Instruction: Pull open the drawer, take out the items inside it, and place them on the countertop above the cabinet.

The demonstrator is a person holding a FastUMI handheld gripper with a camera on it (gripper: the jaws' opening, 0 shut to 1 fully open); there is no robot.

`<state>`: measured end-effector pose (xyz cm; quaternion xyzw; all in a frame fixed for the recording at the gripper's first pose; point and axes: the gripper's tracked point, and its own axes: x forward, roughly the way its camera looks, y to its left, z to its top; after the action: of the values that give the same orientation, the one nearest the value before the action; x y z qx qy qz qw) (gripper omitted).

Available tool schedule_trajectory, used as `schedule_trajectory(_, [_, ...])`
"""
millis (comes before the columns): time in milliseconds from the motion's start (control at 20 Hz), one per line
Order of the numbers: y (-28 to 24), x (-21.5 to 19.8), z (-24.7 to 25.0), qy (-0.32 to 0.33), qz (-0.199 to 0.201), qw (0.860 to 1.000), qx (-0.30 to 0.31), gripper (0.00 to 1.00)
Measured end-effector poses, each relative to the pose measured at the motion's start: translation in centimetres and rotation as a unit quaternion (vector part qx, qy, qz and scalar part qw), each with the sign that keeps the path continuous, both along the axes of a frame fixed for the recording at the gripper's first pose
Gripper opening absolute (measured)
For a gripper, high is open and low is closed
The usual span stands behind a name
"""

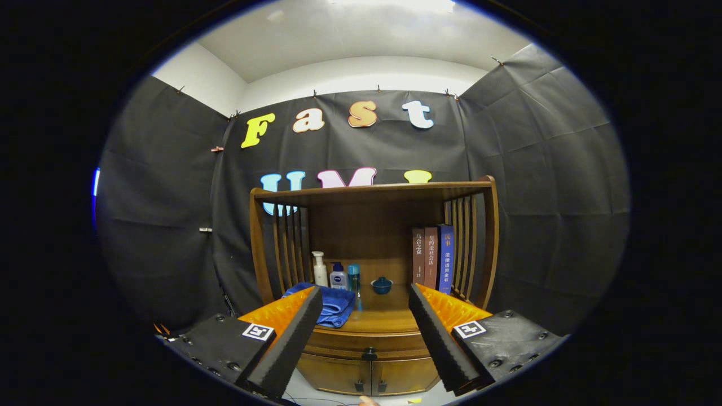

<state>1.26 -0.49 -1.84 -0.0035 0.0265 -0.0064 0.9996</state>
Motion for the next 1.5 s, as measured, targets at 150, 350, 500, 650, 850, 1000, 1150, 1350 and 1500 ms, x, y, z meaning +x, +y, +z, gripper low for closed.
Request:
schedule_trajectory(150, [0.2,1.1,-1.8,0.019,0.005,1.000,-0.008,1.00])
schedule_trajectory(350, [0.3,3.3,-5.2,0.047,0.008,0.999,-0.009,1.00])
schedule_trajectory(500, [0.1,5.2,-8.9,0.081,0.005,0.997,-0.009,1.00])
schedule_trajectory(650, [-0.2,7.1,-13.2,0.114,0.000,0.993,0.001,1.00])
schedule_trajectory(850, [-0.6,9.4,-19.8,0.172,-0.013,0.985,0.021,1.00])
schedule_trajectory(1000, [-0.3,10.8,-25.5,0.218,-0.016,0.976,0.020,1.00])
schedule_trajectory(1150, [0.1,11.9,-29.5,0.249,-0.016,0.968,0.014,1.00])
schedule_trajectory(1350, [-0.8,12.5,-33.3,0.285,-0.037,0.958,0.015,1.00])
schedule_trajectory(1500, [-1.1,12.9,-35.5,0.306,-0.044,0.951,0.018,0.90])
